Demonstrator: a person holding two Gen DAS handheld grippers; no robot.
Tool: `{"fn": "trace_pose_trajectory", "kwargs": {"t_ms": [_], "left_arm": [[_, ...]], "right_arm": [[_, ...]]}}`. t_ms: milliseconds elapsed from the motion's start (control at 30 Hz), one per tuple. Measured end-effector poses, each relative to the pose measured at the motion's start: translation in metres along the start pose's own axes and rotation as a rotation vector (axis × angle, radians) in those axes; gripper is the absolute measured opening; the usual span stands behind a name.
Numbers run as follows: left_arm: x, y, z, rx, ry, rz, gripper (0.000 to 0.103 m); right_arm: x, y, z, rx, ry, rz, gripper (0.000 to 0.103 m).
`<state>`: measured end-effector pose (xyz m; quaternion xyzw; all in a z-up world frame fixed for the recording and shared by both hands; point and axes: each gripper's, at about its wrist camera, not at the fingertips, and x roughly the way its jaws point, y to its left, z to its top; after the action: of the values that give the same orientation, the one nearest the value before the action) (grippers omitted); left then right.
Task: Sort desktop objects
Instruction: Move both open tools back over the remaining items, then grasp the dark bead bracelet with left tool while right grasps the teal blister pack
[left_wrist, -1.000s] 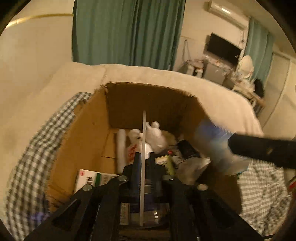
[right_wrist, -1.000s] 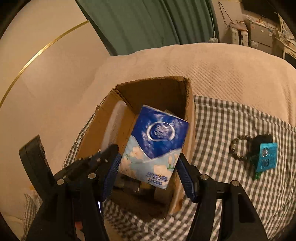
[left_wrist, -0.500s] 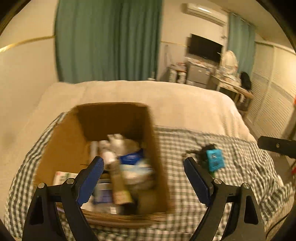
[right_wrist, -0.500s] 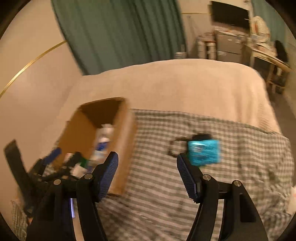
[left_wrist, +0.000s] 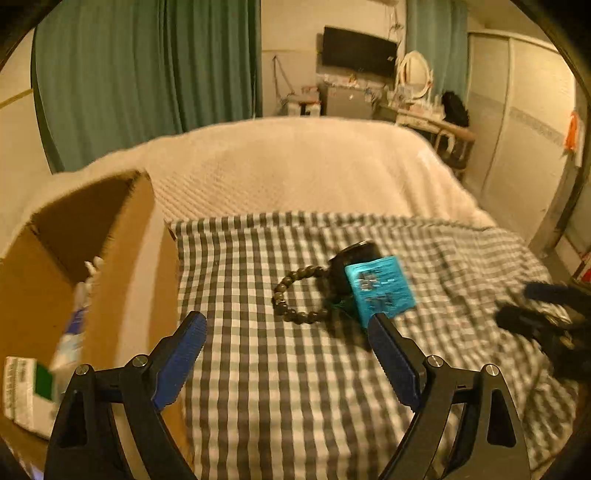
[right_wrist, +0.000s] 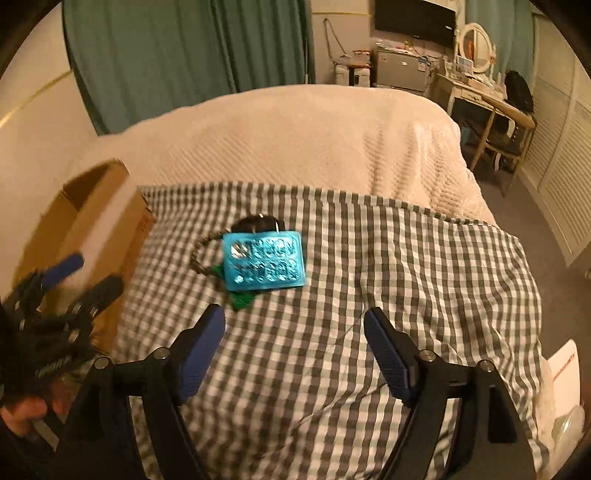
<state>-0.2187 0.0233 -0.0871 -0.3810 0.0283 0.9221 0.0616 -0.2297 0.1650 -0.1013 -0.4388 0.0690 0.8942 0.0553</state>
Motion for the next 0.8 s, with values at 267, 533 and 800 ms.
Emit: {"fn": "trace_pose_trajectory", "kwargs": {"t_ms": [267, 533, 800], "left_arm": [[0.089, 0.011, -0.008, -0.073, 0.05, -0.004, 0.091], [0.13, 0.031, -0.01, -0.092, 0.09, -0.027, 0.011], [0.079, 0.033, -0.041, -0.092, 0.074, 0.031, 0.011]], "right_arm": [[0.065, -0.007, -0.009, 0.041, 0.016, 0.049, 0.078], [0.115, 0.003, 0.007, 0.126, -0.01, 0.143, 0.08], [0.128, 0.035, 0.013, 0.046, -0.023, 0.067, 0.096]]}}
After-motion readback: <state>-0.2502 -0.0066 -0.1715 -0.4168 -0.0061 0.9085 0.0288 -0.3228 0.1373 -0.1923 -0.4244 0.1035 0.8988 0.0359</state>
